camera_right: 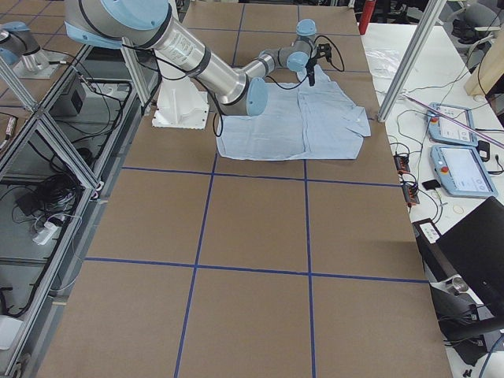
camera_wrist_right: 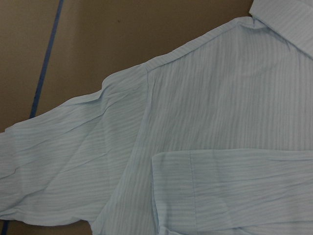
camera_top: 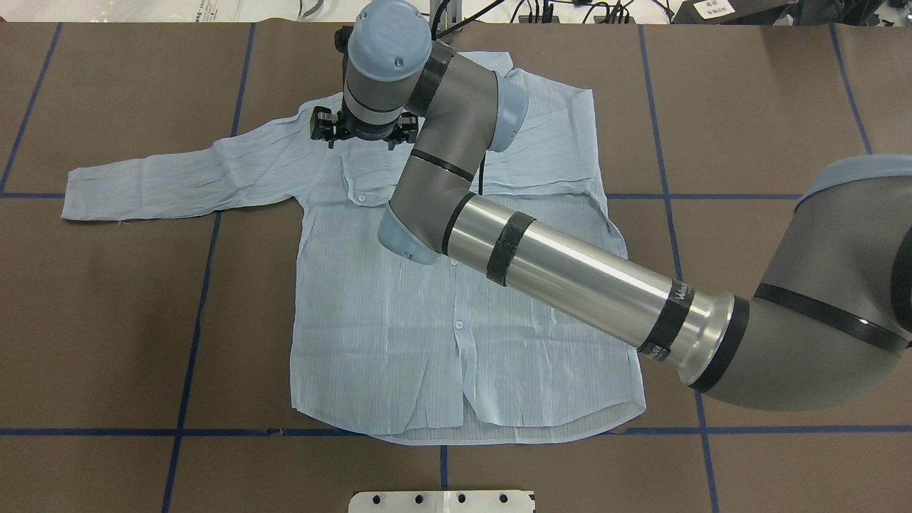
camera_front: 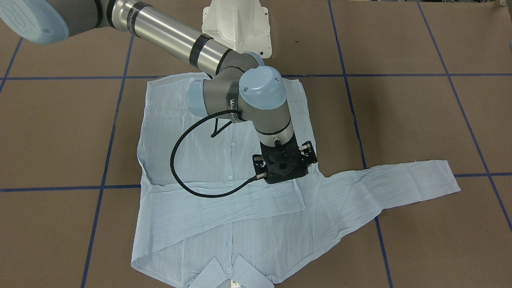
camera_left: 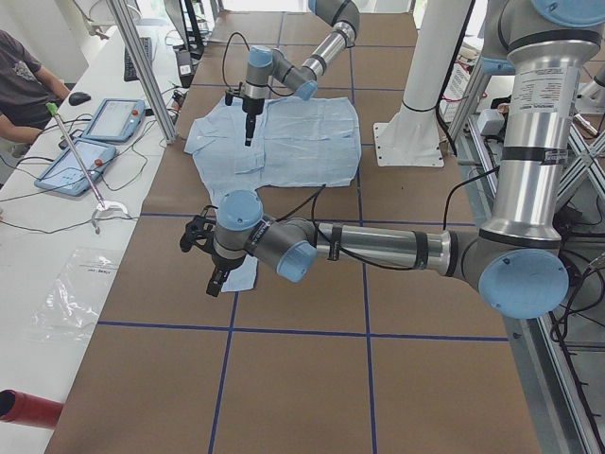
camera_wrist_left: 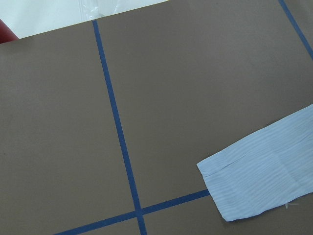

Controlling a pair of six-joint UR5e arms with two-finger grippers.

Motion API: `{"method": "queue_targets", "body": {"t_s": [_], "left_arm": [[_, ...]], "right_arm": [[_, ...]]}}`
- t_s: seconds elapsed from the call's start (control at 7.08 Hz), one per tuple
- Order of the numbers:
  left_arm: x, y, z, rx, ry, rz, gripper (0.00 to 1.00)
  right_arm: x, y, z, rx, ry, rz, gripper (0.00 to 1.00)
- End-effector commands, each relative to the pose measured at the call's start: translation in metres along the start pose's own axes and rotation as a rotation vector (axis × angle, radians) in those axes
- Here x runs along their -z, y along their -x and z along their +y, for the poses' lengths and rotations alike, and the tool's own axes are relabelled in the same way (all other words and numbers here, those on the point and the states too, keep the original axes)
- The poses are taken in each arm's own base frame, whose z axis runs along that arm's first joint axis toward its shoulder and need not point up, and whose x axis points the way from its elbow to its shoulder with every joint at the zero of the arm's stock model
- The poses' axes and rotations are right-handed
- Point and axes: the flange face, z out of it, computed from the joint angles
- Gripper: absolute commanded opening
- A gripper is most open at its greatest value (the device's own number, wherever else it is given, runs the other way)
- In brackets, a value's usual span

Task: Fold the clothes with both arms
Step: 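Lift the sleeve with the right gripper and lay it across the shirt body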

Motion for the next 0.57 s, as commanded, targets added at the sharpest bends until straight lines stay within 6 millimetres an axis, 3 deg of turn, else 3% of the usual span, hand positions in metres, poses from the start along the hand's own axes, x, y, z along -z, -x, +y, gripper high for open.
{"method": "queue_targets", "body": {"t_s": [0.0, 0.14, 0.28, 0.42], "left_arm": [[-0.051, -0.066, 0.014, 0.167, -0.05, 0.012, 0.99], [-0.072, -0.081, 0.023, 0.238, -0.061, -0.031, 0.96], [-0.098, -0.088, 0.036, 0.291, -0.086, -0.077, 0.94], [-0.123, -0.074, 0.051, 0.315, -0.113, -0.069, 0.93]], "right_arm": [[0.059, -0.048, -0.02, -0.063, 0.08, 0.149, 1.0], [0.089, -0.09, -0.027, -0.039, 0.117, 0.182, 1.0], [0.118, -0.151, -0.019, 0.033, 0.139, 0.222, 1.0], [0.147, -0.213, -0.018, 0.094, 0.153, 0.237, 1.0]]}}
